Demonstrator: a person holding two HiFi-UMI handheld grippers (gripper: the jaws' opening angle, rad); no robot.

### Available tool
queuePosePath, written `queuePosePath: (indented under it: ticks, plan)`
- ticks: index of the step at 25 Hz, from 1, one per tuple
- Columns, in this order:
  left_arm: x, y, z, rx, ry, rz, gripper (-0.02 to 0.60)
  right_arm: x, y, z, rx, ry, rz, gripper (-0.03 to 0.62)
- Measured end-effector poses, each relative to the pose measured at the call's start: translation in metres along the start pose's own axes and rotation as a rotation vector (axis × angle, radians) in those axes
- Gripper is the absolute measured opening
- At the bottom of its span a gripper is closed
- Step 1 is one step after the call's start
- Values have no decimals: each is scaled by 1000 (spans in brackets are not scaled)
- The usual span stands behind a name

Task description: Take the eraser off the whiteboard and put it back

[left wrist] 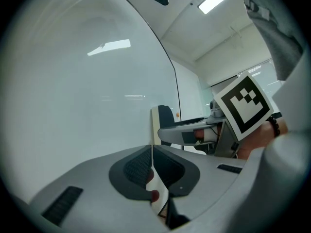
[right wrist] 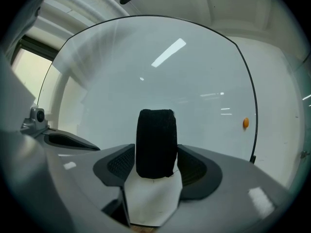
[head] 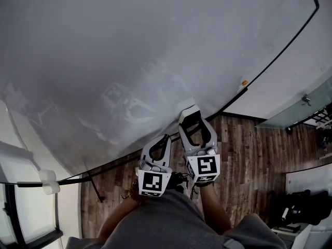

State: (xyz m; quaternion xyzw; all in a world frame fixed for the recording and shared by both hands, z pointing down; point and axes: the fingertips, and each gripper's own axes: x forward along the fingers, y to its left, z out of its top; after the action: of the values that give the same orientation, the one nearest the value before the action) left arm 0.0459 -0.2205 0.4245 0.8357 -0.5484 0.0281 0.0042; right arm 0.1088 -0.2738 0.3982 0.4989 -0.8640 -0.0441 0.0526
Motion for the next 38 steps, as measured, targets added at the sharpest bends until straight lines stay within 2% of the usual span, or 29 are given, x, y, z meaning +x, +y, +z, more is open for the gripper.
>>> queuePosePath:
  ticks: [23, 38]
  plan:
    - [-3, 11, 1, 10, -4, 40, 8, 15, 2, 1, 16, -7, 23, 282]
    - [-8, 14, 0, 10, -9, 41, 8, 15, 0, 0, 8, 11, -16, 247]
